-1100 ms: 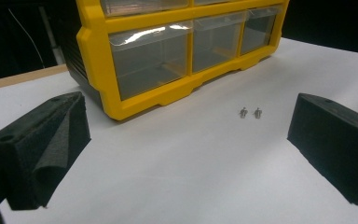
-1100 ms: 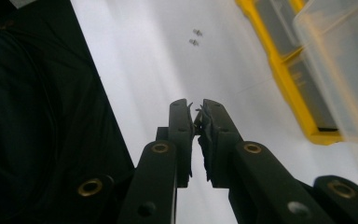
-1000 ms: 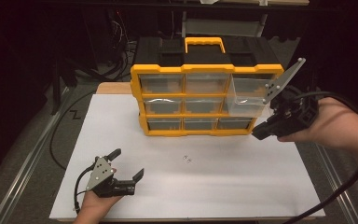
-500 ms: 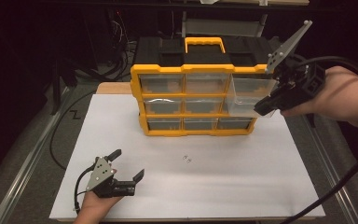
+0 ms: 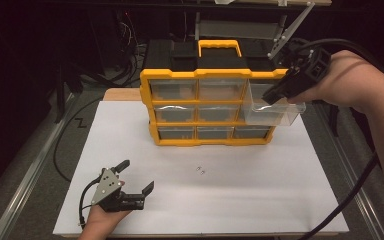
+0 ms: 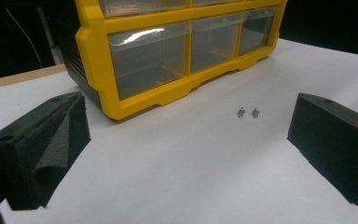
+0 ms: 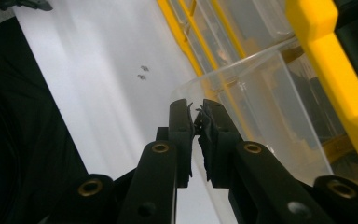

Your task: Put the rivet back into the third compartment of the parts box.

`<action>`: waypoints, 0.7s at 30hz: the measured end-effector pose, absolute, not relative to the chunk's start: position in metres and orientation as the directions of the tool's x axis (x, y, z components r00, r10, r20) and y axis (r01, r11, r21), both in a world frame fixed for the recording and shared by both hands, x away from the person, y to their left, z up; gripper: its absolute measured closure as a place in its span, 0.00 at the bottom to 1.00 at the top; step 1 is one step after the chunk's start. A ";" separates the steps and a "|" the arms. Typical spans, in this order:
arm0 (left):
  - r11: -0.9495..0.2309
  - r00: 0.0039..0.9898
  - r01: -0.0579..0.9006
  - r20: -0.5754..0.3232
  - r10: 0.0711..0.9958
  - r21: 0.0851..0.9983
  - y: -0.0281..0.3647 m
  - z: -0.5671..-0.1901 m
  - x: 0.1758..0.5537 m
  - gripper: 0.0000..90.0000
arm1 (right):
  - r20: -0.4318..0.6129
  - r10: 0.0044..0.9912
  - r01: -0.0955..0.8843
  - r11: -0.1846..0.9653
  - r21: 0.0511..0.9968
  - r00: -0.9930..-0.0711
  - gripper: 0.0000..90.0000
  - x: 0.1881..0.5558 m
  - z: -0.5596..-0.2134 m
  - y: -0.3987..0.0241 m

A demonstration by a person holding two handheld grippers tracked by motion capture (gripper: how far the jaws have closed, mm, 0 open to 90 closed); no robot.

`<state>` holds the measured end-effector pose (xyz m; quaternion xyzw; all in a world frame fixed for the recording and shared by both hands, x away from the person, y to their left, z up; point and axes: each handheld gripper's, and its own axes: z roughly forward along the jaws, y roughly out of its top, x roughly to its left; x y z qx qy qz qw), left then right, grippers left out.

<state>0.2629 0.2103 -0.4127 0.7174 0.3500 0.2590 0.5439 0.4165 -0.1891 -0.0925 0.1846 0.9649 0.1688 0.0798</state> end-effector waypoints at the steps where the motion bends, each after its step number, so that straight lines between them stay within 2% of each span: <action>1: -0.164 0.621 0.221 -0.009 0.784 0.962 0.210 -0.413 0.263 0.00 | -0.091 0.386 0.333 0.875 0.351 -0.918 0.94 0.419 -0.093 -0.188; 8: -0.158 0.618 0.221 -0.013 0.786 0.962 0.211 -0.413 0.263 0.00 | -0.104 0.421 0.374 0.876 0.305 -0.901 0.94 0.439 -0.105 -0.188; 17: -0.160 0.616 0.222 -0.011 0.788 0.962 0.211 -0.413 0.263 0.00 | -0.096 0.419 0.376 0.878 0.296 -0.903 0.93 0.447 -0.115 -0.184; 18: -0.161 0.615 0.223 -0.011 0.788 0.961 0.211 -0.413 0.264 0.00 | -0.094 0.417 0.374 0.877 0.301 -0.904 0.89 0.447 -0.114 -0.184; 19: -0.161 0.614 0.225 -0.012 0.789 0.961 0.211 -0.413 0.264 0.00 | -0.092 0.425 0.380 0.871 0.310 -0.900 0.79 0.447 -0.113 -0.184; 21: -0.159 0.615 0.224 -0.013 0.789 0.962 0.211 -0.413 0.264 0.00 | -0.134 0.449 0.384 0.857 0.343 -0.883 0.69 0.444 -0.101 -0.186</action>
